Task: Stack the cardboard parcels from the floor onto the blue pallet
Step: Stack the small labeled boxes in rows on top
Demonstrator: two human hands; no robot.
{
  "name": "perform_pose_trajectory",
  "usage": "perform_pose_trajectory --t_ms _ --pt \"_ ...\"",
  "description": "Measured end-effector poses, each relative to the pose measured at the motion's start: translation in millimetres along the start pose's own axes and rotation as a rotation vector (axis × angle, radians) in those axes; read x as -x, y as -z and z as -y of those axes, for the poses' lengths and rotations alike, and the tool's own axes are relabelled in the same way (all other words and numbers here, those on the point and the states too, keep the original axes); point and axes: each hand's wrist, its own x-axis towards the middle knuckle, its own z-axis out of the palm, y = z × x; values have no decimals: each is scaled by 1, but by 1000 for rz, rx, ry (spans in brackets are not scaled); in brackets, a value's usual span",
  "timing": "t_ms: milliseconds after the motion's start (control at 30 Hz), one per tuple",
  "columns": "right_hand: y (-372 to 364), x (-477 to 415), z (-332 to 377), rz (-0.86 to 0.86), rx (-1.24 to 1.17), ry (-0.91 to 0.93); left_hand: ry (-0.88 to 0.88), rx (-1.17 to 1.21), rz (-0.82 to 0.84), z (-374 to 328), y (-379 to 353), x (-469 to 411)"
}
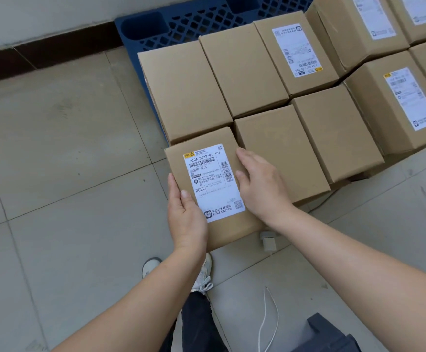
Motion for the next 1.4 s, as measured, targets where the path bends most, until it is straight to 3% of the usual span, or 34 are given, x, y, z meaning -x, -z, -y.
perform_pose_trajectory --t_ms 200,500,800,1133,1400 --pt "-7 -7 -2 -151 184 105 26 -29 35 -2 -12 -8" --pt "-5 0 -14 -161 243 95 -7 -156 99 -3 -18 -19" --pt "-3 2 -16 -113 246 67 -84 -168 97 -53 -28 -77" --pt "2 9 -25 -73 244 68 -110 -109 74 -41 -34 -71" --pt "13 12 -16 38 184 -11 -142 -210 22 -55 -32 -64"
